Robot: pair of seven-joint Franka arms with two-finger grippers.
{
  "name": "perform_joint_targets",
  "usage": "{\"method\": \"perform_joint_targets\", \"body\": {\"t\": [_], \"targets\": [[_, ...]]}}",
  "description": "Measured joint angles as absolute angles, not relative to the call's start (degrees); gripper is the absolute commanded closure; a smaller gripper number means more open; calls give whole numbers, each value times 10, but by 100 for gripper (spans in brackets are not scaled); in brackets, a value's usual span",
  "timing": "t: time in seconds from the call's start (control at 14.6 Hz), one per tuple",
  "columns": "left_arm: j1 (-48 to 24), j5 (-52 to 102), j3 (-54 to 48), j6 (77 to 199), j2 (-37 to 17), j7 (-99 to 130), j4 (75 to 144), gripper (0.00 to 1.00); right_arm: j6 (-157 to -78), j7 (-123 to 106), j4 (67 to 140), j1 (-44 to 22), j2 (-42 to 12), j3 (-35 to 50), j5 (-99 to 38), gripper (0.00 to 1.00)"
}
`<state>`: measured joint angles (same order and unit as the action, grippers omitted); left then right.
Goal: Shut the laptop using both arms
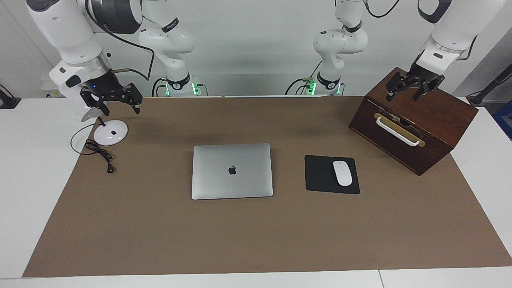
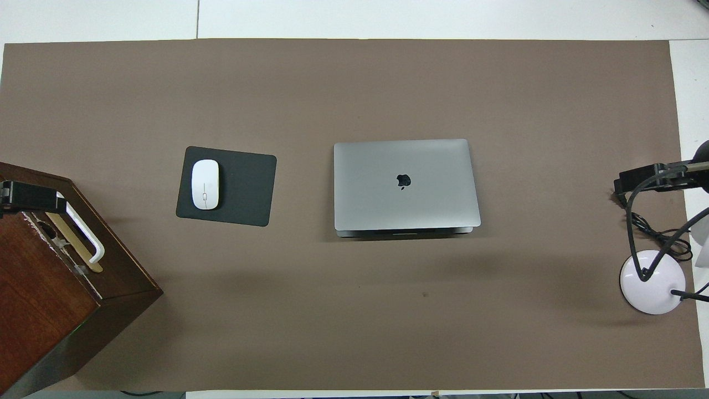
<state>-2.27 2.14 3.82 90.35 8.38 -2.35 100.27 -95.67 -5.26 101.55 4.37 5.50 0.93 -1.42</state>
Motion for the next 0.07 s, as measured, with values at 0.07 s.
{"method": "perform_joint_targets", "body": {"t": [0.07], "targets": [[-23,21,38,903,84,-23,1003,0,-957,-53,1016,44,55,9,-14,0]]}}
